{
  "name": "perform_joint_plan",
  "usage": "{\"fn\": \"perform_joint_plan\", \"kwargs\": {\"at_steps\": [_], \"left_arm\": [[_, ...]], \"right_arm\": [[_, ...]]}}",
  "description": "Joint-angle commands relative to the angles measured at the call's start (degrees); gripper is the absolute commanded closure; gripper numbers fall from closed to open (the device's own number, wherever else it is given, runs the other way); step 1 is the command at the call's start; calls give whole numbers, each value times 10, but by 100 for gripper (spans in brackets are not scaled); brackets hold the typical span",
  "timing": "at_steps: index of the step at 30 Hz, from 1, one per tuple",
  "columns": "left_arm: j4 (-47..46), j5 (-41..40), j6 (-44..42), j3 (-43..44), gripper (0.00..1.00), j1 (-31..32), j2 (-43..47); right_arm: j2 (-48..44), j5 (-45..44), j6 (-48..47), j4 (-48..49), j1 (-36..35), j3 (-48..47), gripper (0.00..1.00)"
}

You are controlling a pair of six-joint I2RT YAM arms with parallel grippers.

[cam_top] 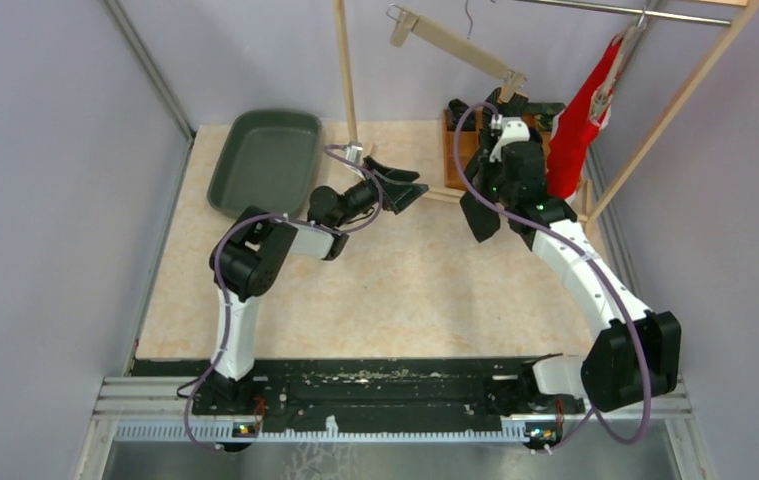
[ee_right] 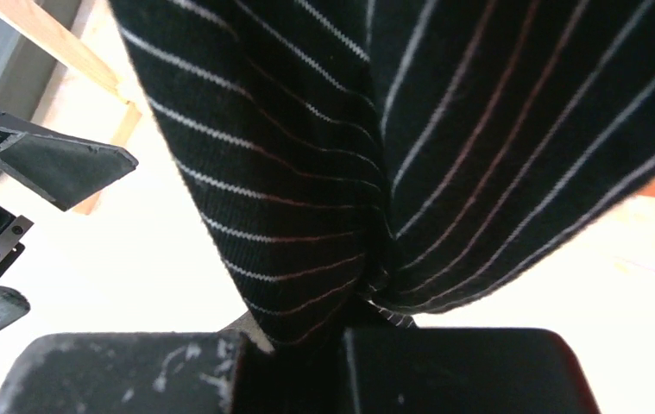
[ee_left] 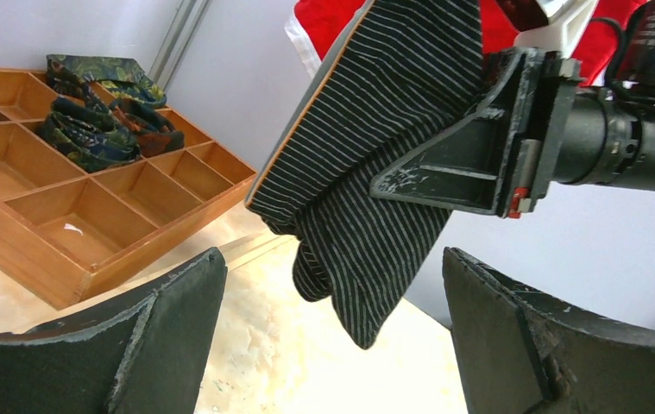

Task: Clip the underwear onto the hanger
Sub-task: Adjust the underwear on the hanger.

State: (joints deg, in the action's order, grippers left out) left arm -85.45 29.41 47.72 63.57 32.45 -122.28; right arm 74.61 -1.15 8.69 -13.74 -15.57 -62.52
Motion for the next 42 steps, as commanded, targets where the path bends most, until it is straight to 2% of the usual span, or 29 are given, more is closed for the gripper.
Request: {"fn": "perform_joint_plan", "kwargs": {"at_steps": [1, 12, 19, 26, 42], "left_arm": [[-12, -9, 0, 32, 1, 16, -25], [-29, -11, 39, 118, 1, 46, -101], [3, -9, 36, 164, 1, 62, -128], [-25, -8, 99, 225, 1, 67, -190], [-55, 8, 195, 342, 1, 78, -281]], "right_arm": [[-53, -56, -7, -23, -1, -14, 100], [-83, -71, -19, -63, -1, -18, 100], [-82, -79, -13, -86, -1, -20, 100], [-91, -83, -9, -96, -1, -11, 100], [-125, -6, -17, -78, 0, 8, 100]]}}
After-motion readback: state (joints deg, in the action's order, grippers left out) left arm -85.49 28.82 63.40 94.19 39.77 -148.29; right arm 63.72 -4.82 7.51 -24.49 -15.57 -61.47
